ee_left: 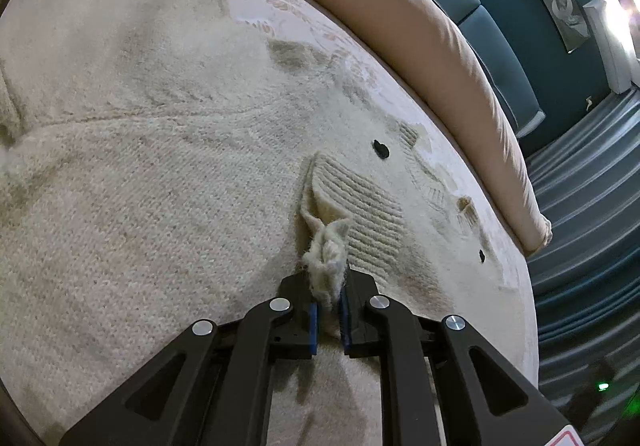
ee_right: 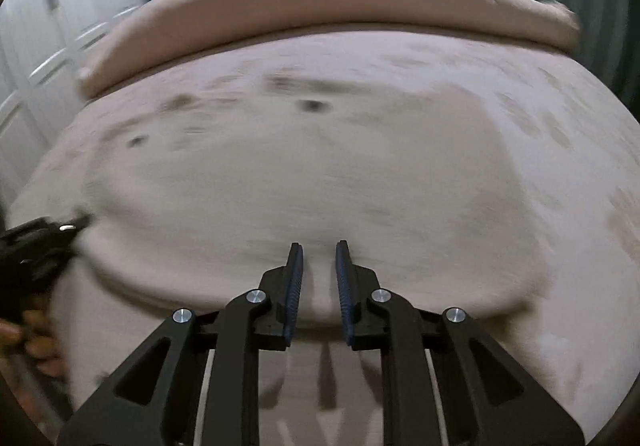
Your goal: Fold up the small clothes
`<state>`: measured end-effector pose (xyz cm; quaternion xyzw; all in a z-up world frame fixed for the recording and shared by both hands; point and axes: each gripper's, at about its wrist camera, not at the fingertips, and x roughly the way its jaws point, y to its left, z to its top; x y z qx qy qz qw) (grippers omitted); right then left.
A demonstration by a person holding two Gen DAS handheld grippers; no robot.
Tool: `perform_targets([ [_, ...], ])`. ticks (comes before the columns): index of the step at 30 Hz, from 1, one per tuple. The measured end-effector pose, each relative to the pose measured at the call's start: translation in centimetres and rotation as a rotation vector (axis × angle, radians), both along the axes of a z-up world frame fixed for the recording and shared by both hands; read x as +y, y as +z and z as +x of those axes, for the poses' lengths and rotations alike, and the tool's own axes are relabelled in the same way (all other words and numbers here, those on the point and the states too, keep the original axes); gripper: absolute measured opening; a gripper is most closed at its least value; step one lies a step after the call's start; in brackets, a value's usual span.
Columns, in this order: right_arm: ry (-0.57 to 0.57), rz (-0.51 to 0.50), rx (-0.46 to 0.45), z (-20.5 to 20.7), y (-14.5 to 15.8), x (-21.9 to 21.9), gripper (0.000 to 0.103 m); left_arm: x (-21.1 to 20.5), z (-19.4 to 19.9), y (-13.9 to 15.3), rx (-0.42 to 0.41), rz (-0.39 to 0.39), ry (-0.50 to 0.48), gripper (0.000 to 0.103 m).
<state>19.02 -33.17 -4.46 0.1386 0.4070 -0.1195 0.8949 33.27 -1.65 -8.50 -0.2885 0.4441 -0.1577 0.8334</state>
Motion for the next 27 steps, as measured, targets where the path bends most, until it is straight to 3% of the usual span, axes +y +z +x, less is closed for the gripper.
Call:
perform_targets([
  [2,-0.171,0.058,-0.021,-3.8,0.2,-4.0,0.011,0.5,0.0,-0.2,-0.002,-0.012,-0.007,0.012],
  [5,-0.341,-0.019,-0.006,-8.4,1.7,-5.4,0.016,1.5,-0.5,0.1,0.01,-0.042,-0.012,0.013],
  [8,-0.203,-0.016,-0.005,-9.7,2.5,-1.5,0.019,4.2,-2.3,1.4,0.031,-0.075,0.011,0.024],
  [9,-0.145,-0.014,-0.002,-9.9,2.3,0.3,0.023,5.6,-2.9,1.9,0.034,-0.087,0.031,0.04],
  [10,-0.083,-0.006,0.002,-9.6,2.1,2.3,0.034,7.4,-3.4,2.5,0.036,-0.093,0.065,0.052],
  [11,-0.003,-0.002,0.007,-9.6,1.4,4.9,0.041,10.2,-4.1,3.3,0.026,-0.098,0.126,0.056],
  [13,0.091,-0.02,0.012,-9.6,0.4,8.7,0.043,16.1,-4.5,4.6,0.009,-0.085,0.241,0.069],
  [17,0.112,-0.164,0.025,-9.2,-0.3,13.2,0.051,27.0,-2.8,5.8,0.025,-0.007,0.428,0.073],
  [21,0.096,-0.089,0.028,-8.7,-1.1,11.6,0.059,37.1,1.1,5.2,0.108,0.054,0.59,0.073],
  [24,0.107,-0.01,0.004,-8.9,-1.4,10.5,0.067,41.4,3.5,3.5,0.189,0.03,0.652,0.073],
  [27,0.116,-0.055,0.011,-8.8,-1.6,11.9,0.07,42.7,4.3,3.4,0.169,-0.003,0.704,0.073],
])
